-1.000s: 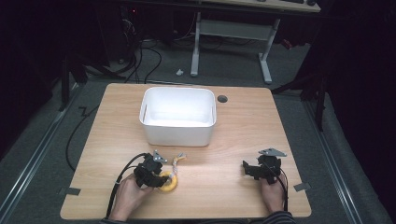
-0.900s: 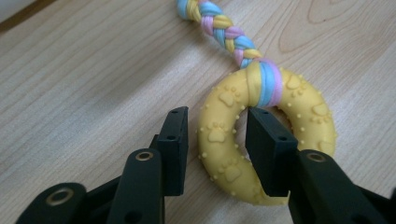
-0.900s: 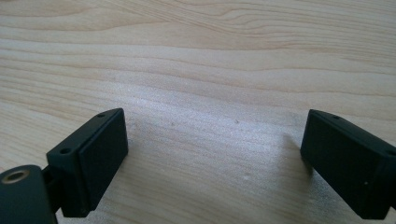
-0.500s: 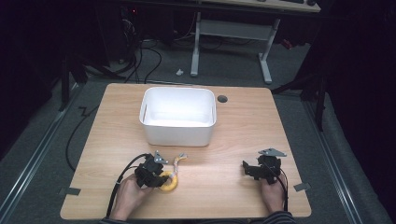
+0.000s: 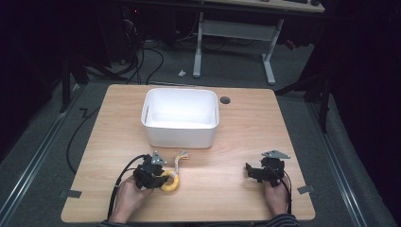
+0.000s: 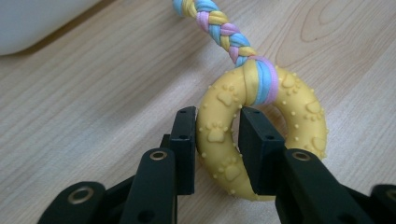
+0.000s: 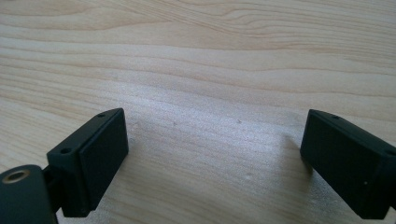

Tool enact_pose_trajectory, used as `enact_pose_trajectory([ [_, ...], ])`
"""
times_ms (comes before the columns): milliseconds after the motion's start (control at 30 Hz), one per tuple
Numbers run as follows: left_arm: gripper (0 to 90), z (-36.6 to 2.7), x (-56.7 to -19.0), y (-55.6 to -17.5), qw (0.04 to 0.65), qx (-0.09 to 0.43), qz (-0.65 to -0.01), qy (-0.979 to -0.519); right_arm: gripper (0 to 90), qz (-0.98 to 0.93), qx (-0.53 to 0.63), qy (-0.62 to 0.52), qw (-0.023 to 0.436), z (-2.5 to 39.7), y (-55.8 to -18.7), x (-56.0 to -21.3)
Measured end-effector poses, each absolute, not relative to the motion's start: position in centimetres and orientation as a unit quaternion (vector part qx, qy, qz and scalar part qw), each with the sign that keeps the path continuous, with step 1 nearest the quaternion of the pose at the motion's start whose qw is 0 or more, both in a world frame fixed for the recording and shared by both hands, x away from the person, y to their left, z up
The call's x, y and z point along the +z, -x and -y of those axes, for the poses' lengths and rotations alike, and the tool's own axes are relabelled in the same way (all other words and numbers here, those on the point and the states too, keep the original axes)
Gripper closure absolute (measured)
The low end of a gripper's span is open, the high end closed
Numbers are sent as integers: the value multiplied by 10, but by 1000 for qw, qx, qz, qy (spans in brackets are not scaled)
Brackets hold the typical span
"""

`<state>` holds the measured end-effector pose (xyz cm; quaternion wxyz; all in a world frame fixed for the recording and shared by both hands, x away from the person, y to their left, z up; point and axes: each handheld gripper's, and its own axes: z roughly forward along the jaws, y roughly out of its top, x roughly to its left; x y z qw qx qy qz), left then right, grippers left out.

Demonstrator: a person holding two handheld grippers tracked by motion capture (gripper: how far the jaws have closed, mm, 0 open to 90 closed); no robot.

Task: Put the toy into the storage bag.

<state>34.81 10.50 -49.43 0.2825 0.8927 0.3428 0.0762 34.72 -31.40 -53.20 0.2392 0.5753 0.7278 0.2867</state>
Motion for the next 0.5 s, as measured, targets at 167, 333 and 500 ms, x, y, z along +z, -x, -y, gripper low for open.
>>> enact_pose_trajectory([
  [167, 679, -112, -488, -348, 291, 79, -350, -887, 74, -728, 287, -575, 239, 314, -347, -532],
  [333, 680, -116, -483, -346, 293, 84, -352, -885, 74, -728, 287, -575, 239, 314, -347, -532],
  [500, 680, -121, -476, -344, 297, 92, -353, -882, 74, -729, 288, -573, 240, 314, -347, -532],
])
